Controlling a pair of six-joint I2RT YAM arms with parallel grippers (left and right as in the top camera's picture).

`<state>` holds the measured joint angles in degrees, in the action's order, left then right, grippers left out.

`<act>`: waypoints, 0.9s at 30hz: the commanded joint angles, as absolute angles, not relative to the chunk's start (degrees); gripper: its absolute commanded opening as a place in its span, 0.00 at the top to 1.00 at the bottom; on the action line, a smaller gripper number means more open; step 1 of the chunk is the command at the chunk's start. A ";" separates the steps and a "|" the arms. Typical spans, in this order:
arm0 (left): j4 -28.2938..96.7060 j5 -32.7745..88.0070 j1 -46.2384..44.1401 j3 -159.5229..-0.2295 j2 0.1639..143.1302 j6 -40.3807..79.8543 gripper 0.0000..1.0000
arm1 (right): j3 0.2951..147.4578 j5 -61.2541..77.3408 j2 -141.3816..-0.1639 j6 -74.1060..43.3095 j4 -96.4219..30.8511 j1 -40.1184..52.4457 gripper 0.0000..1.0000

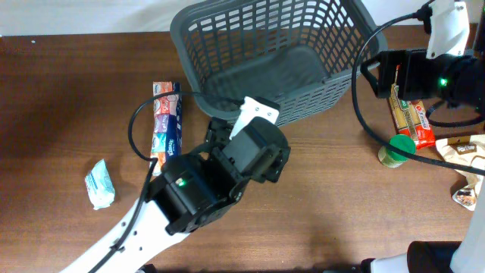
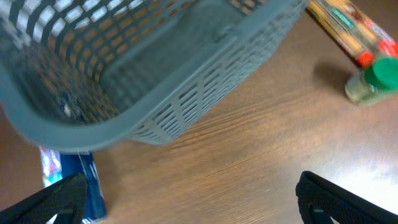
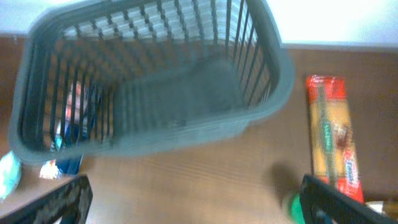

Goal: Pack container

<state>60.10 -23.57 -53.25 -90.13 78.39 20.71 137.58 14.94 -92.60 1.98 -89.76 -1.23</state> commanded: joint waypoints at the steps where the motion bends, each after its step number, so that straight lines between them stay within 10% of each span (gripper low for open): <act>1: 59.72 -27.53 -55.13 -91.24 79.66 33.87 0.00 | 138.65 16.34 -94.28 2.70 -84.99 -0.80 0.01; 27: 63.07 -25.65 -62.15 -91.22 80.36 35.18 0.01 | 138.17 31.29 -101.69 9.45 -80.68 -0.75 0.01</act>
<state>62.87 -27.40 -61.93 -90.13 80.05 34.35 137.88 29.95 -101.21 7.11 -82.06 -1.23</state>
